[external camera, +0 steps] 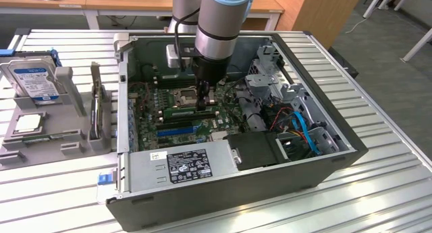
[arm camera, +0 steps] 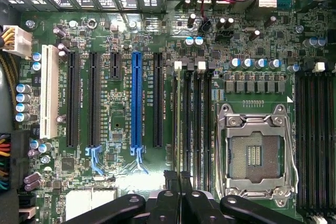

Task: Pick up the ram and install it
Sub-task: 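Insert the ram into the slot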

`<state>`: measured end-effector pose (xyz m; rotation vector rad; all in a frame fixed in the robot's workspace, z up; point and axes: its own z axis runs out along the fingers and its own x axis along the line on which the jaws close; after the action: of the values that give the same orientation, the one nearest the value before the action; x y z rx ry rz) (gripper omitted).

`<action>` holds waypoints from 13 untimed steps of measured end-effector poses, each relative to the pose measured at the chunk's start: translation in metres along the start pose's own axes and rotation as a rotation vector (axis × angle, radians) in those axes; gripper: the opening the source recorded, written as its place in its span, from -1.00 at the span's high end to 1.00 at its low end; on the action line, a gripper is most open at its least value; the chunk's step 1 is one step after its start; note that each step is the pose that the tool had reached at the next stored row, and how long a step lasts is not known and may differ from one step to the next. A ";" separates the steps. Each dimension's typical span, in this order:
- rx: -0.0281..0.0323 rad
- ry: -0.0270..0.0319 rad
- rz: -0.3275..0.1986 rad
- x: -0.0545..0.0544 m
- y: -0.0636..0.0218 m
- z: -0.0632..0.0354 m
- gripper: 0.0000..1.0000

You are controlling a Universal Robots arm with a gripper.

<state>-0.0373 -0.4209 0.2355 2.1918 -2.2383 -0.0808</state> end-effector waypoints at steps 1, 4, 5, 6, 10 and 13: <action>0.0000 0.0000 0.000 0.000 0.0000 0.0000 0.77; 0.0000 -0.0004 0.000 0.000 0.0000 0.0004 0.77; 0.0000 -0.0004 0.000 0.000 -0.0001 0.0006 0.77; 0.0000 -0.0004 0.000 0.000 -0.0001 0.0007 0.77; 0.0001 -0.0007 0.000 0.000 -0.0001 0.0009 0.77; 0.0000 -0.0006 0.000 -0.001 0.0000 0.0008 0.77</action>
<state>-0.0373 -0.4202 0.2348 2.1923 -2.2385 -0.0815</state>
